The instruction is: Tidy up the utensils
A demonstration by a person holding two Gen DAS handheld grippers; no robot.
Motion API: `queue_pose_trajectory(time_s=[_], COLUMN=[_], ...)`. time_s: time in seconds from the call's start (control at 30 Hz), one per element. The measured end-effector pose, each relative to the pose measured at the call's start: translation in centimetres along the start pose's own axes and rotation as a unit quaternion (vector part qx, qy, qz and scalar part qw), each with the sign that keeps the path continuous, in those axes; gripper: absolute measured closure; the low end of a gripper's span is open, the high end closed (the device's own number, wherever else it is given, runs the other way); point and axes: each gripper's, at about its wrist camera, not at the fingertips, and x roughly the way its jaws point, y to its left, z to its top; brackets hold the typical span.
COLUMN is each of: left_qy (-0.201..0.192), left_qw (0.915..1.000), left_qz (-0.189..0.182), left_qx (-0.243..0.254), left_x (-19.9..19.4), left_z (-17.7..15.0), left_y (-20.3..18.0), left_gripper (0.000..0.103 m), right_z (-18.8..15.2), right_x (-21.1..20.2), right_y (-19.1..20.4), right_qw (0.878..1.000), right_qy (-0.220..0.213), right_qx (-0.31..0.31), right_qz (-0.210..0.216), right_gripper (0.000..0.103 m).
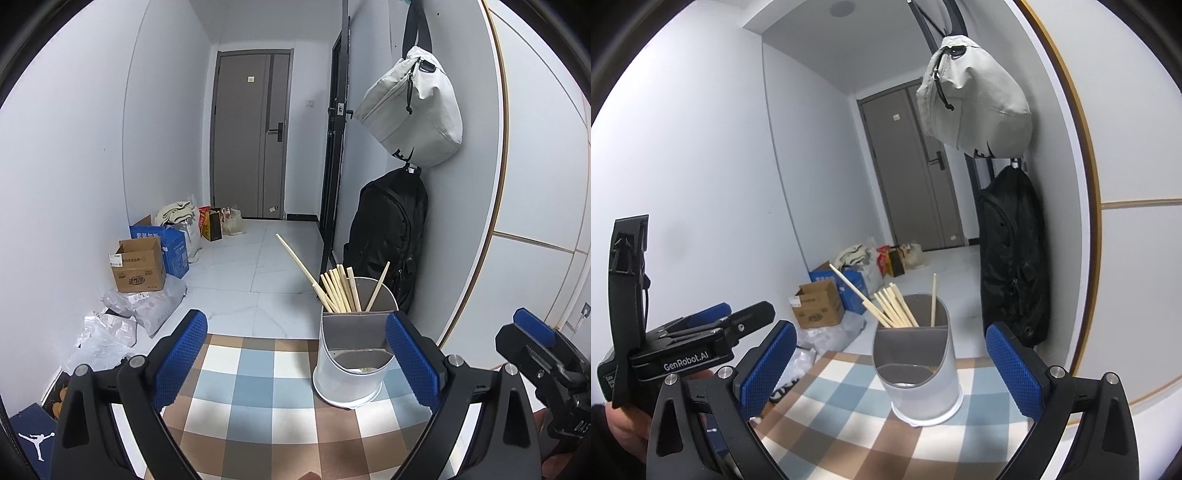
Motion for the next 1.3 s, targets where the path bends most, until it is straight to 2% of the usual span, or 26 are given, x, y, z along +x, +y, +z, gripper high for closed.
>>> queue_pose_trajectory(time_s=[1.3], left_qy=[-0.004], left_qw=[1.0000], left_qz=[0.008], left_qx=[-0.004], left_x=[-0.25], left_z=[-0.45], left_y=[-0.09], left_gripper=[0.008], right_z=[0.07], right_x=[-0.67], right_y=[-0.04], right_qw=[1.000], right_qy=[-0.009], right_qx=[0.000], right_qz=[-0.009], right_gripper=[0.000])
